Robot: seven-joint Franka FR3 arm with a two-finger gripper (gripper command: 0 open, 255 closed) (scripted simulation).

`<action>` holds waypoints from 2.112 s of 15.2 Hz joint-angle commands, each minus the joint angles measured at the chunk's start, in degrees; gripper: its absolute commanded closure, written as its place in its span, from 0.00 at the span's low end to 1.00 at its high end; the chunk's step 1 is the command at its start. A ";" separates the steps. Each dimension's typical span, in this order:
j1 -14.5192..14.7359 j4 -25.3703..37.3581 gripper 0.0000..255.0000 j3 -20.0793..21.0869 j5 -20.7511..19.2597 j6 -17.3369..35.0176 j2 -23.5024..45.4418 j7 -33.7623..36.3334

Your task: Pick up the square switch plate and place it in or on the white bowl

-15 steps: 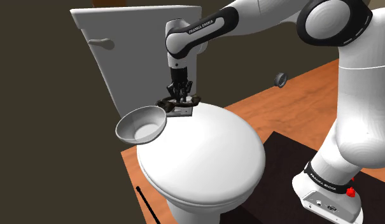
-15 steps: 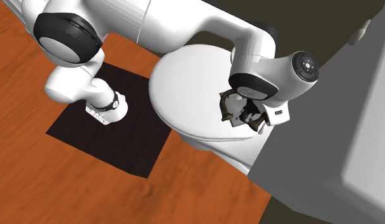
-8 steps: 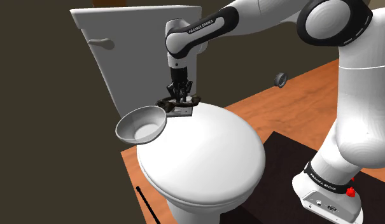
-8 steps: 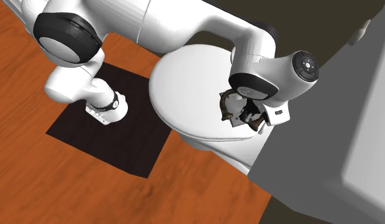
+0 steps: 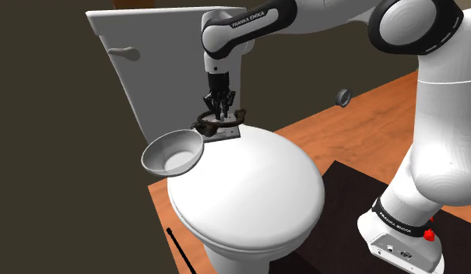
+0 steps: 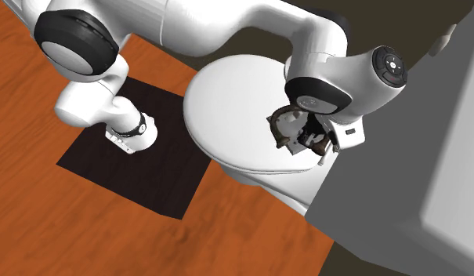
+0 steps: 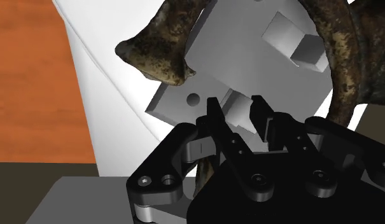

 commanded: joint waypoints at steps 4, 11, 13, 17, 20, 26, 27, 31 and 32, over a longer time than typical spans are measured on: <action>-0.01 3.21 1.00 0.03 -0.02 -3.71 -0.55 0.34; -0.01 8.04 1.00 0.07 -0.06 -8.90 -0.93 0.81; 0.00 9.61 1.00 0.08 -0.07 -10.44 -0.91 0.95; 0.02 13.03 1.00 0.10 -0.11 -13.62 -0.67 1.26; 0.05 15.89 1.00 0.12 -0.15 -16.09 -0.31 1.50; 2.61 18.64 1.00 1.34 -0.23 -17.82 0.32 5.35; 3.46 19.02 1.00 1.73 -0.27 -17.85 0.53 6.57; 6.99 21.54 1.00 3.26 -0.56 -18.28 2.08 11.51; 7.90 22.44 1.00 3.62 -0.68 -18.48 2.64 12.75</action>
